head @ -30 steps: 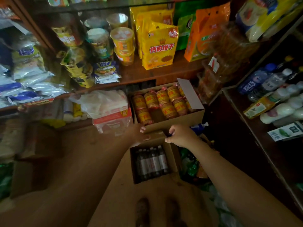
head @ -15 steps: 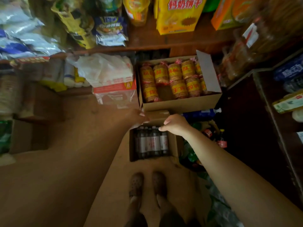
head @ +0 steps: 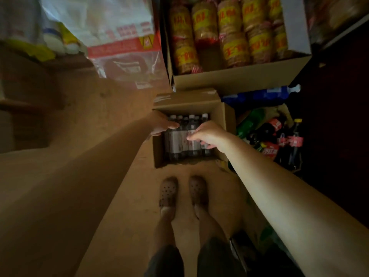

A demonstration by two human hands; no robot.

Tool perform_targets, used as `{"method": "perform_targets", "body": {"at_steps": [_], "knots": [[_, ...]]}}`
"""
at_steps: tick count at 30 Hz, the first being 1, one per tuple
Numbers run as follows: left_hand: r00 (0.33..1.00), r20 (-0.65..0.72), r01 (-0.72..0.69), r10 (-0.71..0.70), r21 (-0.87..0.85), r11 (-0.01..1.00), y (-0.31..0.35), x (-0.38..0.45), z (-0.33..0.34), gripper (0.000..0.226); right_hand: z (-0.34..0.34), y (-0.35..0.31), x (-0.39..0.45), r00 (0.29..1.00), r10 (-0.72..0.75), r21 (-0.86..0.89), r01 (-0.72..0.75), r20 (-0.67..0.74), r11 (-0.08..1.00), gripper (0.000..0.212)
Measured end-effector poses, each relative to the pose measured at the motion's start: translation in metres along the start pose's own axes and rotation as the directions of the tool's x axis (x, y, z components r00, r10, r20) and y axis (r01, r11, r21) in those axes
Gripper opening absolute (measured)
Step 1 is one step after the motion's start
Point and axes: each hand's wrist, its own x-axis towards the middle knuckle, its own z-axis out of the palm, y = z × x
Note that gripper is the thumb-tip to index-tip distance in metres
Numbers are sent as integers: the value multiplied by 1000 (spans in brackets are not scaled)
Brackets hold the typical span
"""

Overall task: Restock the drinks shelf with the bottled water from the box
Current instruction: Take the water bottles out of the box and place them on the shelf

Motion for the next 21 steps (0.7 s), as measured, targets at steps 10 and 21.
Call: {"method": "perform_targets", "body": {"at_steps": [10, 21], "knots": [[997, -26, 68, -70, -86, 994, -29, 93, 30, 48, 32, 37, 89, 993, 73, 139, -86, 97, 986, 51], [996, -39, 74, -81, -158, 985, -61, 183, 63, 52, 92, 70, 181, 977, 112, 104, -132, 182, 986, 52]]}}
